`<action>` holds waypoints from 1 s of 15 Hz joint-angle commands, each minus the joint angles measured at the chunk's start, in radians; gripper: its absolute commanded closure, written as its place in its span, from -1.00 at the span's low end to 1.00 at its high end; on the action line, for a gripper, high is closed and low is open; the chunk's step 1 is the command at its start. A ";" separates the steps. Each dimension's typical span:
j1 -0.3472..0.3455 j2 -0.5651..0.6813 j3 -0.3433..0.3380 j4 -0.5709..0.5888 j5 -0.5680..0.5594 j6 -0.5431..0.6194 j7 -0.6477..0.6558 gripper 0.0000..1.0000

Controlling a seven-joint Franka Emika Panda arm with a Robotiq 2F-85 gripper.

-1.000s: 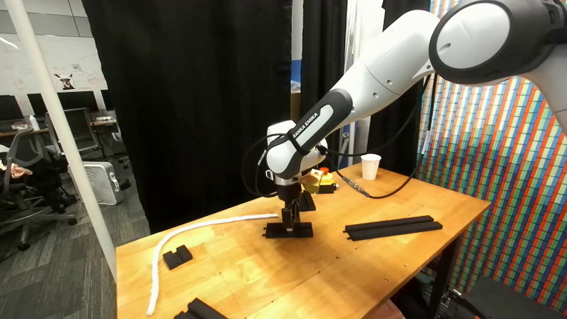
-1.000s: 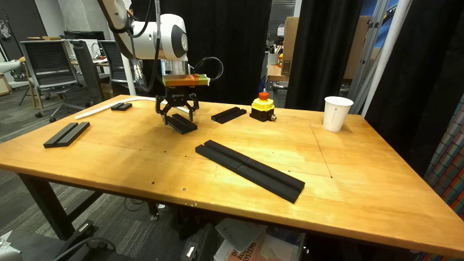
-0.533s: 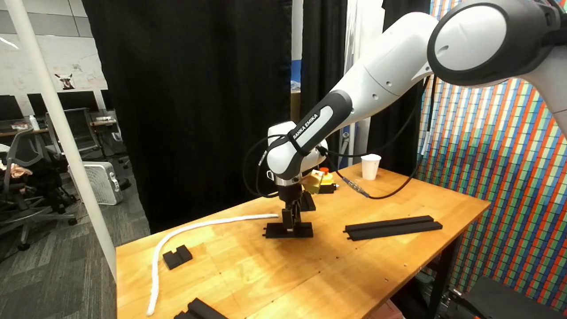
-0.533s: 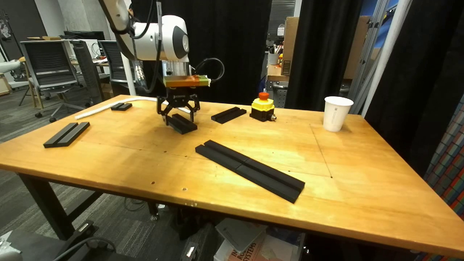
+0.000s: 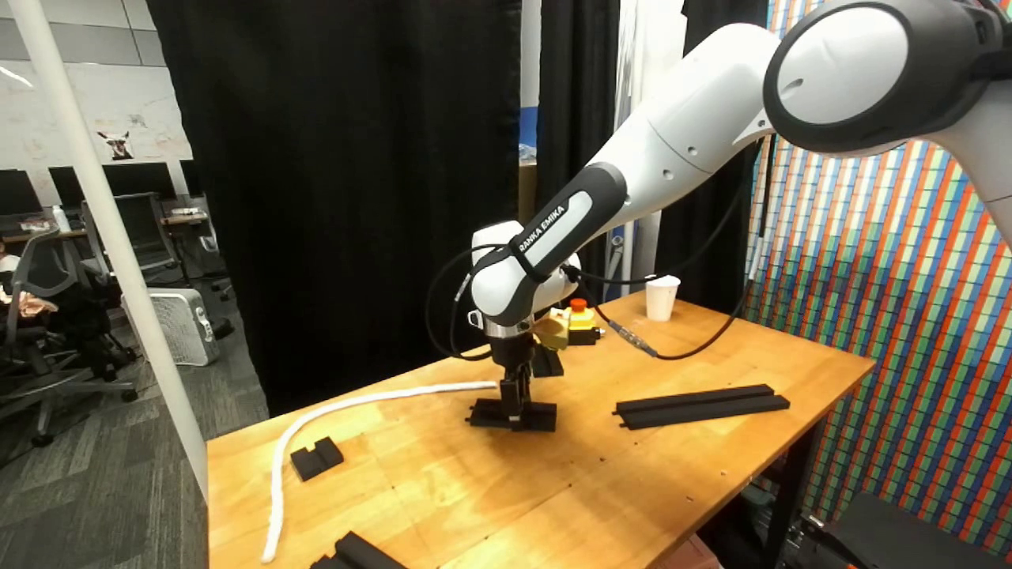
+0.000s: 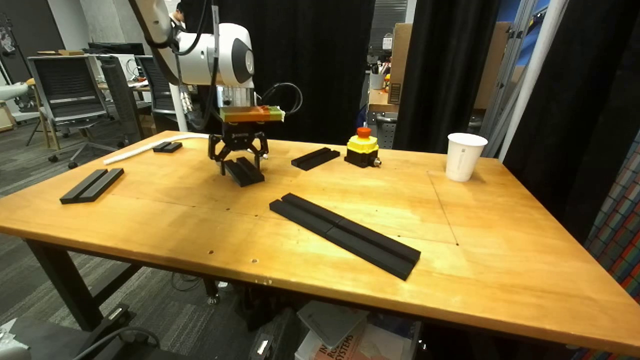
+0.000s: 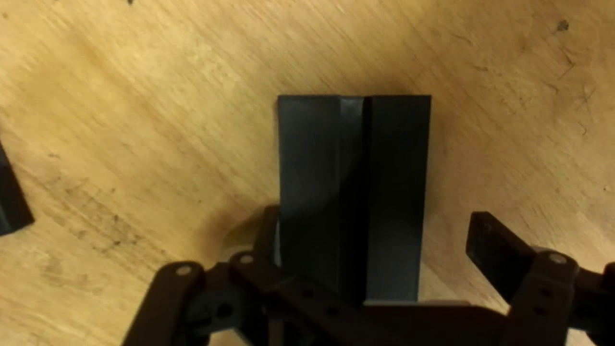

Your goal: Pick up the black objects and put them in a straight line.

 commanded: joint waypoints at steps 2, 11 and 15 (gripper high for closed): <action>-0.008 -0.016 0.014 -0.021 -0.013 0.013 -0.028 -1.00; -0.022 -0.024 0.012 -0.034 0.009 0.058 -0.010 0.07; -0.046 -0.051 0.010 -0.061 0.008 0.061 -0.035 0.07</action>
